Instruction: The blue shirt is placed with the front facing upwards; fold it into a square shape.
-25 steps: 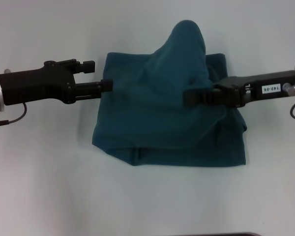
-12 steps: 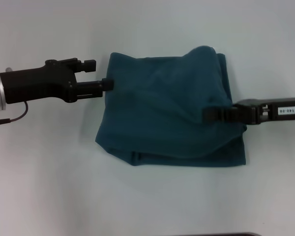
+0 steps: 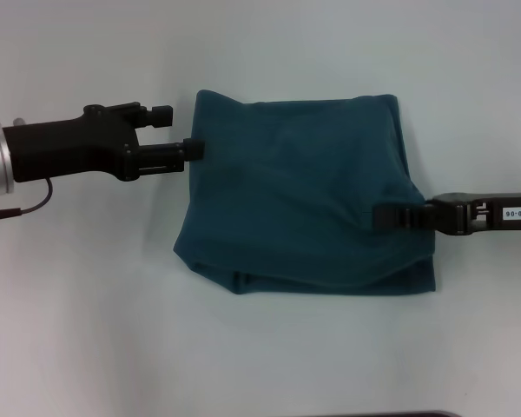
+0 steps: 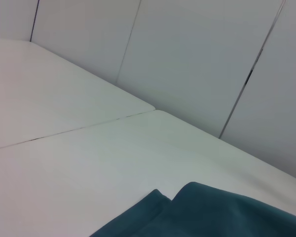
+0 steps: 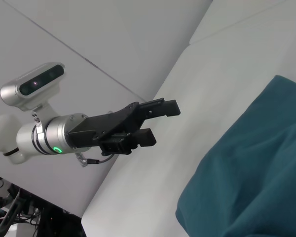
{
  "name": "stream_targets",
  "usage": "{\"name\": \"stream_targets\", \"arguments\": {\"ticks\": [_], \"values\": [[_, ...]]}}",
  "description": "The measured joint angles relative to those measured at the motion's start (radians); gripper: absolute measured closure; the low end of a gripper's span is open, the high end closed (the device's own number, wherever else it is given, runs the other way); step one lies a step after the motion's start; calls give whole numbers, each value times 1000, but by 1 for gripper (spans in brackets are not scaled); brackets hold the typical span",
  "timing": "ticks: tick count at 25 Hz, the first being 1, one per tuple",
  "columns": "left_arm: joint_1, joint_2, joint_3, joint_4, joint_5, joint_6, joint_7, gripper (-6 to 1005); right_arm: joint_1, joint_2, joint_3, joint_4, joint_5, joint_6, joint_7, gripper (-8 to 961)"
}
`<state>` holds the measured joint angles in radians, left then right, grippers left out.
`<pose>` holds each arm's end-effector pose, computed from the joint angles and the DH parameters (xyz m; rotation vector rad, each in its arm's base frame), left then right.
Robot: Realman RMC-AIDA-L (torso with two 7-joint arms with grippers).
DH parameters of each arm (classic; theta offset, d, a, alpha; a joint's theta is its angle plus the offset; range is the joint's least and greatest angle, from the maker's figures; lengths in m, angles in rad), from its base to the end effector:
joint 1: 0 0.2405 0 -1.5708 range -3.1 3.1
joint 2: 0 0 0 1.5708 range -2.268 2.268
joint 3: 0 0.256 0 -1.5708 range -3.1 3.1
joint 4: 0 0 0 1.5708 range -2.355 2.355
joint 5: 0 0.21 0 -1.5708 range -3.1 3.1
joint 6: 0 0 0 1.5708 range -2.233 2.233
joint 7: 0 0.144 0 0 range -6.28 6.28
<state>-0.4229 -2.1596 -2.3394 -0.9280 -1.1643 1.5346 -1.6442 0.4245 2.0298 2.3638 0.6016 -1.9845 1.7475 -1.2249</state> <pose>-0.2485 0.3215 0.0022 -2.6747 -0.7942 -0.6680 0.2849 0.2746 0.0004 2.5725 -1.4758 -0.7591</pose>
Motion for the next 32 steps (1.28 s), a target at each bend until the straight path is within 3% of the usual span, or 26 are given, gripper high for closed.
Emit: {"name": "stream_targets", "arguments": {"ticks": [8,15,20,32], "values": [[-1,0,-1,0,0,1,0,204,44,-11,10,11,19,79,0,899],[-2,0,0,1,0,1,-1,204,38,-22,19,43,75,120,0,898],[-2,0,0,1,0,1,-9,204,36,-34,31,50,84,120,9,898],[-4,0,0,0,0,-2,-12,204,22,-38,46,37,44,36,25,897]]}}
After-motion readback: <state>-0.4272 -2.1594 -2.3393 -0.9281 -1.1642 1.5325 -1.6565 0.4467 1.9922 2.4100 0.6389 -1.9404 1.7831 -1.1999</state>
